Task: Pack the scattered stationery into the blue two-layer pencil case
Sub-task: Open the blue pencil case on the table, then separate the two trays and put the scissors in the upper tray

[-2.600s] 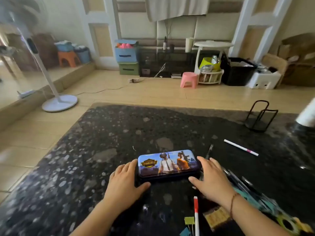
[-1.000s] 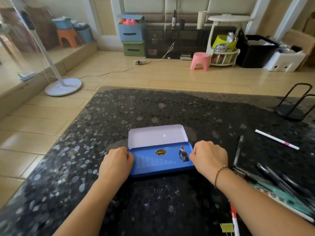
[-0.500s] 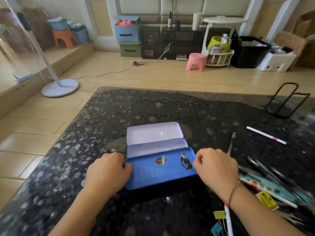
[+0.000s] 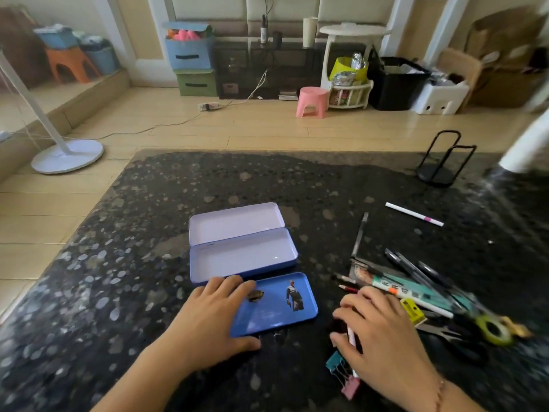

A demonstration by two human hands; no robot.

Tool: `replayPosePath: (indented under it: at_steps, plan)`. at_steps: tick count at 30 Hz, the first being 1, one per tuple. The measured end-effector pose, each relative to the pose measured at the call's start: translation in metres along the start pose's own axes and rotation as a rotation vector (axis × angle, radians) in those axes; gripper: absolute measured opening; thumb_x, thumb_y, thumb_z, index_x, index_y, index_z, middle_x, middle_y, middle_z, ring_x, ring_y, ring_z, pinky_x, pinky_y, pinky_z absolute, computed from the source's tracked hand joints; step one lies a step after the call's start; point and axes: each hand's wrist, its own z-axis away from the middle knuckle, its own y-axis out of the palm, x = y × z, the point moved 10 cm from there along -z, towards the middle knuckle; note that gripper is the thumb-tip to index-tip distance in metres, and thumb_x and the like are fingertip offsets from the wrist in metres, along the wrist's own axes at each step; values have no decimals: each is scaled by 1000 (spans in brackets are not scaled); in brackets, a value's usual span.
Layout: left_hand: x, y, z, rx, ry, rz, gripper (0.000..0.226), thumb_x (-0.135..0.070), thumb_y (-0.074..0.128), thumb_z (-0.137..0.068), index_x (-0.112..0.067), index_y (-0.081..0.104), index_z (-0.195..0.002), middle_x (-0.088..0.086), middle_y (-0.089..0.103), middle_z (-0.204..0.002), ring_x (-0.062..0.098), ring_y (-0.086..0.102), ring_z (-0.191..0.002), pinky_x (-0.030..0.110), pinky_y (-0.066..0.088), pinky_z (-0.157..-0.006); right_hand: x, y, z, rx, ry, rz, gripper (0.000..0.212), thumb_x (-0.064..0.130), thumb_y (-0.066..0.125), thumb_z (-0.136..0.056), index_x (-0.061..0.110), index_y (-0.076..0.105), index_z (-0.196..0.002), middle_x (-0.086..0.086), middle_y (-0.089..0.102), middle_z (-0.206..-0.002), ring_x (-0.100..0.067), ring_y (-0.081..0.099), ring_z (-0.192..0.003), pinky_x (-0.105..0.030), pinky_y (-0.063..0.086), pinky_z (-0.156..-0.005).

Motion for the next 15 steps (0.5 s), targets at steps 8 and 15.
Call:
replayPosePath:
  at_steps: [8,15]
  plan:
    - [-13,1,-13,-91,28,-15,92,-86,39,-70,-38,22,-147,-16,30,-146,14,31,-132,35,28,-108,-140,-13,47,48,385,-49,16,35,70,-74,31,70,-90,11,67,-98,-20,58,-100,-42,51,-82]
    - [-8,-27,-34,-259,-51,-56,90,-84,27,-76,-23,39,-142,-2,45,-142,27,41,-128,49,37,-102,-143,11,63,277,234,-139,31,50,62,-84,47,52,-114,27,36,-116,-1,35,-118,-20,31,-98]
